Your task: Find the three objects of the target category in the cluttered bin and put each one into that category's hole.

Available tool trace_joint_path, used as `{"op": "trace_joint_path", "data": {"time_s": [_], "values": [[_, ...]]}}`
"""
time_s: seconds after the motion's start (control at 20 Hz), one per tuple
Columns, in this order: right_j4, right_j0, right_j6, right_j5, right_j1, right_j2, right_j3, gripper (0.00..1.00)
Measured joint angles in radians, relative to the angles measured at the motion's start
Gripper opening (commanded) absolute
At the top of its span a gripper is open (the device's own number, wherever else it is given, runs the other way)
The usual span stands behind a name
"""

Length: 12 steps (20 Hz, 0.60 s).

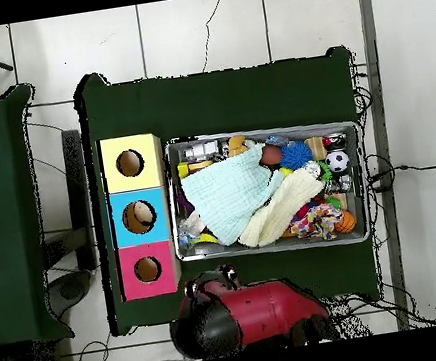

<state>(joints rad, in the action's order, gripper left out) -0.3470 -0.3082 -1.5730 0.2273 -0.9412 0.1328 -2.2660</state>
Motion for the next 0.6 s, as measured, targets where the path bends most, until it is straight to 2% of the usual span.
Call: {"op": "trace_joint_path", "data": {"time_s": [0.3,0.6], "values": [[-0.004,0.127,0.000,-0.092,0.069,-0.008,0.001,1.00],[-0.003,0.165,0.000,-0.146,0.122,-0.065,0.003,1.00]]}}
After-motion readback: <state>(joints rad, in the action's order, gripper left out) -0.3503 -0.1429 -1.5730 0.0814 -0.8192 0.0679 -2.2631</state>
